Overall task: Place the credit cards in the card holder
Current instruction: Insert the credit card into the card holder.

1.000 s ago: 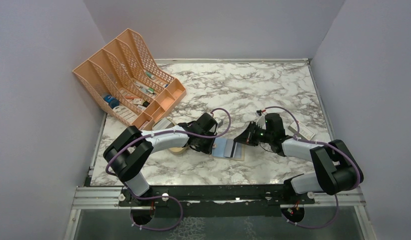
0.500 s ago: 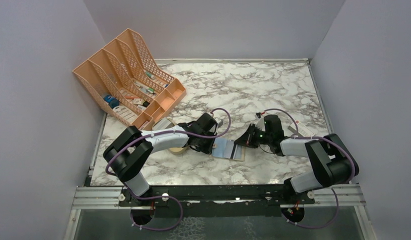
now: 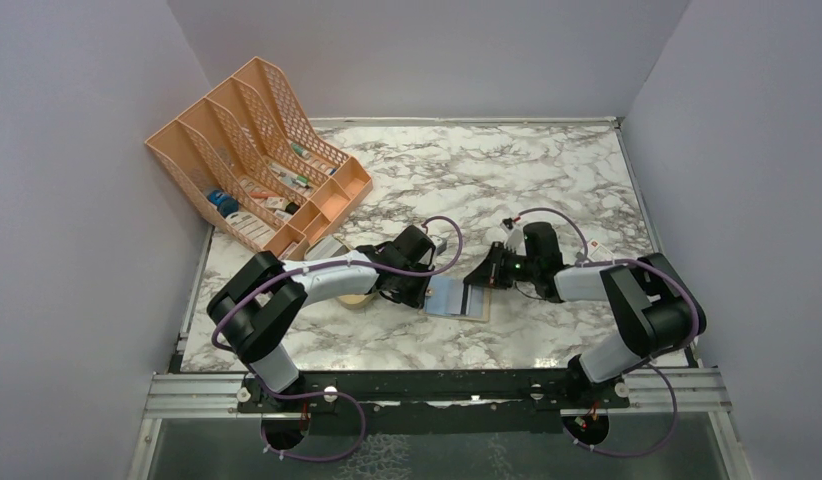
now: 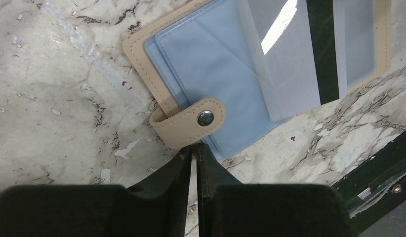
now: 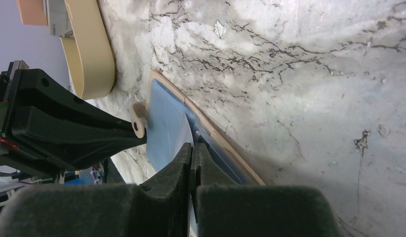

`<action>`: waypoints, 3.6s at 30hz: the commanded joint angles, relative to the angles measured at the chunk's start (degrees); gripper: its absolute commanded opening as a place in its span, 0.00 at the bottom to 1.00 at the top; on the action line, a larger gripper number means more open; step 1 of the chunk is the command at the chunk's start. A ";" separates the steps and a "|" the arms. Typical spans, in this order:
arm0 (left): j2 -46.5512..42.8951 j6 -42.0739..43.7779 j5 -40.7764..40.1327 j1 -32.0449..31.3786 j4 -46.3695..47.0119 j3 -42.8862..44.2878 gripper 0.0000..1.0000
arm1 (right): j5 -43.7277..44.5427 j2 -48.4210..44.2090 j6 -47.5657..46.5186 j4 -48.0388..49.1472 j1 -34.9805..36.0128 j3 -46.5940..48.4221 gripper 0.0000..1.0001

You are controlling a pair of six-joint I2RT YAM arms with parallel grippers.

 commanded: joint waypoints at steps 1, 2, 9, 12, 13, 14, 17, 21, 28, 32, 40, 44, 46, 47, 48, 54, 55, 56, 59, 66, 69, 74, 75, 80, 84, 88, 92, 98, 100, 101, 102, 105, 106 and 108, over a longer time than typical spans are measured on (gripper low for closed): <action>1.87 0.51 1.43 -0.44 0.24 0.94 0.13 | -1.06 2.06 -3.29 1.62 -0.04 1.55 0.01; 1.91 0.42 1.48 -0.45 0.19 1.05 0.13 | -1.16 2.19 -3.40 1.71 -0.08 1.80 0.01; 2.15 0.43 1.64 -0.44 0.58 1.51 0.14 | -2.74 2.41 -2.74 4.30 -0.04 1.59 0.01; 2.33 0.26 1.67 -0.40 0.53 1.60 0.14 | -4.25 3.35 -1.59 5.68 0.09 1.55 0.01; 2.35 0.10 1.75 -0.44 0.56 1.68 0.14 | -4.55 3.50 -1.00 6.38 0.13 1.29 0.01; 2.35 -0.01 1.85 -0.37 0.65 1.71 0.14 | -4.82 3.50 -0.63 7.31 0.20 0.88 0.01; 2.39 -0.52 2.31 -0.40 1.11 1.44 0.14 | -4.46 3.48 -0.38 8.23 0.31 0.24 0.01; 2.46 -1.01 2.92 -0.45 1.55 1.27 0.14 | -4.42 3.70 0.58 9.71 0.71 -0.29 0.01; 2.44 -1.27 3.66 -0.48 1.79 1.12 0.14 | -3.57 4.62 2.55 10.50 1.68 -0.32 0.01; 2.51 -1.93 4.17 -0.47 2.27 0.71 0.14 | -2.72 4.68 4.36 10.33 2.30 -0.59 0.07; 0.66 -3.80 4.62 -0.48 3.66 -1.12 0.14 | 7.40 -5.05 0.74 -7.37 2.33 2.72 0.41; -0.63 -5.20 5.42 -0.46 5.22 -2.28 0.15 | 10.30 -7.87 -0.34 -13.75 2.33 3.73 0.47; -1.31 -6.23 5.81 -0.46 6.47 -3.37 0.15 | 10.58 -9.43 -0.61 -15.53 2.46 3.70 0.47; -1.60 -6.70 6.27 -0.47 7.33 -3.97 0.15 | 11.01 -10.11 -0.63 -17.24 2.72 3.92 0.47; -1.85 -7.18 6.82 -0.49 8.21 -4.50 0.15 | 11.60 -10.80 -0.59 -18.40 3.12 4.17 0.47; -1.47 -8.15 7.90 -0.48 10.65 -5.68 0.15 | 14.18 -12.51 0.21 -20.62 5.15 3.64 0.47; -1.42 -8.16 8.07 -0.42 10.78 -5.57 0.15 | 14.13 -12.20 0.35 -20.57 5.66 3.70 0.47; -1.42 -8.19 8.07 -0.47 10.87 -5.52 0.15 | 14.32 -11.69 0.47 -20.59 6.27 3.83 0.47; -1.55 -8.21 8.08 -0.48 10.94 -5.35 0.15 | 16.23 -10.74 1.04 -20.80 8.16 4.08 0.47; -1.46 -8.45 8.03 -0.46 11.31 -5.68 0.15 | 17.07 -8.57 2.04 -19.07 11.51 3.89 0.48; -1.68 -8.50 7.80 -0.48 11.40 -5.85 0.15 | 17.13 -8.46 2.89 -18.36 13.13 3.86 0.47; -1.57 -8.52 7.82 -0.43 11.53 -5.76 0.15 | 17.42 -9.28 4.05 -18.46 14.27 3.72 0.43; -1.64 -8.64 7.76 -0.40 11.52 -5.66 0.15 | 17.79 -9.54 4.21 -19.13 14.35 3.79 0.42; -1.69 -8.61 7.54 -0.46 11.58 -5.41 0.15 | 18.99 -11.09 4.87 -21.14 14.37 3.38 0.33; -1.34 -8.55 7.58 -0.48 11.61 -5.46 0.15 | 20.84 -11.85 5.50 -23.84 14.37 3.74 0.35; -1.76 -8.53 7.71 -0.42 11.34 -5.57 0.15 | 22.28 -12.48 4.67 -27.08 14.43 5.04 0.36; -2.50 -8.85 7.41 -0.45 11.77 -6.31 0.15 | 21.21 -12.78 4.23 -28.08 14.66 5.44 0.34; -2.49 -9.03 8.07 -0.41 12.32 -6.75 0.15 | 21.02 -14.17 5.54 -26.66 15.07 3.68 0.26; -2.65 -9.11 7.93 -0.44 12.63 -7.00 0.15 | 20.06 -13.75 6.22 -25.53 15.23 3.27 0.22; -2.66 -9.15 8.04 -0.44 12.69 -7.01 0.15 | 19.23 -13.53 6.76 -24.42 15.25 2.86 0.21; -2.58 -9.20 8.18 -0.46 12.80 -7.01 0.15 | 18.40 -13.26 7.35 -23.13 15.25 2.38 0.20; -2.26 -9.82 9.27 -0.46 13.92 -6.86 0.15 | 18.27 -12.39 8.32 -21.96 15.55 2.20 0.18; -2.15 -10.03 10.11 -0.42 14.26 -6.66 0.15 | 19.05 -12.31 8.51 -22.57 15.57 2.41 0.18; -1.96 -10.20 11.57 -0.46 14.40 -5.94 0.15 | 20.28 -12.75 8.74 -23.18 15.60 2.22 0.18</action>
